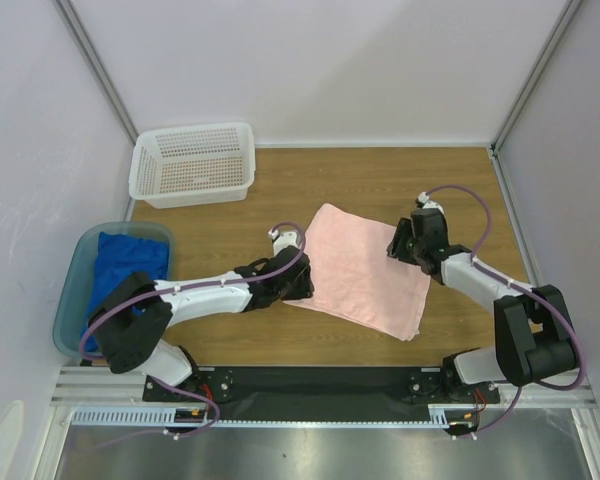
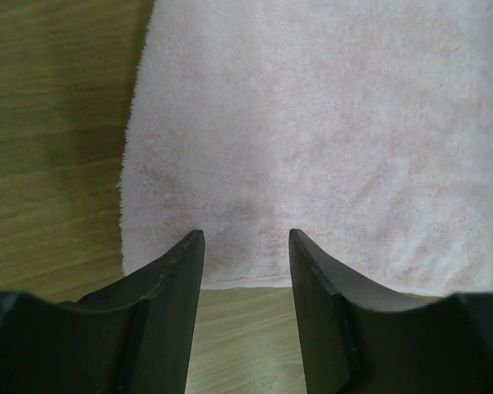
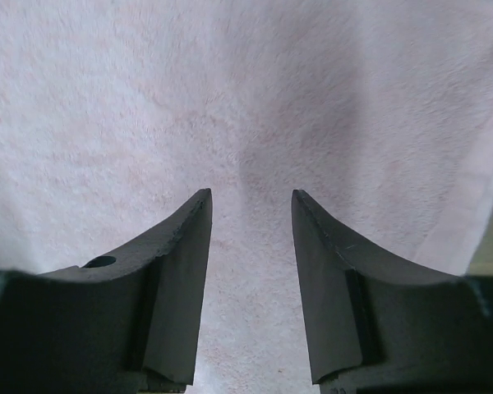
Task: Fold and stack the towels
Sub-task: Fold the towel
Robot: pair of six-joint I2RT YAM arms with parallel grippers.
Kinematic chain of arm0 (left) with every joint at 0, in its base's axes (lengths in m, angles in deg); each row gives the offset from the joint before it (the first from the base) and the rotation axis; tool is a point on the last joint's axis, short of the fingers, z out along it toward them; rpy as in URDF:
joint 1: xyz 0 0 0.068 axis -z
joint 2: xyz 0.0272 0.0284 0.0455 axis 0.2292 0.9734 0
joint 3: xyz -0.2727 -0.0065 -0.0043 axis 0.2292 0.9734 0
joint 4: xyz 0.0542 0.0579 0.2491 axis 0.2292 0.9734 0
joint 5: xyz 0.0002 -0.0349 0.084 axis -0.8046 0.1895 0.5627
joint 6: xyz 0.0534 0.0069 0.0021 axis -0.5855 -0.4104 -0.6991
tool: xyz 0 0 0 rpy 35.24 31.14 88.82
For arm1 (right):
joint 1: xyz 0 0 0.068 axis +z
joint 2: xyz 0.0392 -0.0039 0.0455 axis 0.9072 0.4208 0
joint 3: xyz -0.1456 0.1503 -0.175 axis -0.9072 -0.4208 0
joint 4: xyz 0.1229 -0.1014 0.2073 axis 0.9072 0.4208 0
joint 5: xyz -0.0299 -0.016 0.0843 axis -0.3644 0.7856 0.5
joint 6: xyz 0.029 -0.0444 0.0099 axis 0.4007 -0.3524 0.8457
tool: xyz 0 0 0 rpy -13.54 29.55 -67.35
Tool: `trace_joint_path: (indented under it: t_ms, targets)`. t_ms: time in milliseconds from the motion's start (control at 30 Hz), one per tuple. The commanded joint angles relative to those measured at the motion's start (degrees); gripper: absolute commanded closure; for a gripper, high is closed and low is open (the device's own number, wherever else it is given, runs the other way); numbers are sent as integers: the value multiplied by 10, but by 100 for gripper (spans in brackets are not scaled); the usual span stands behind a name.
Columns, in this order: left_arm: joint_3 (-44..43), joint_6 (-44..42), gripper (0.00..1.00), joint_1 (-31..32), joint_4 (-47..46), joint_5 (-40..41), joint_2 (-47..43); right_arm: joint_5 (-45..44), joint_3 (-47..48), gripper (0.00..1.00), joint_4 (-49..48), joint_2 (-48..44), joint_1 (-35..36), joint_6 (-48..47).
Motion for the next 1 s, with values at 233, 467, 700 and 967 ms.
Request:
trace_joint_path:
  t_ms: [233,467,700,967]
  targets:
    - [54,94,48,-16,28,41,-37,-20,6,52,1,18,26,-11]
    - [73,112,50,-17,41,42,-23,-36,-6,52,16,24,24,-8]
    - [50,65,53,-29,60,75,-21,-30,1,54,19,64,19,0]
    - [-16,27,57,-95,55,58,62,-41,-41,57,59,36,19,15]
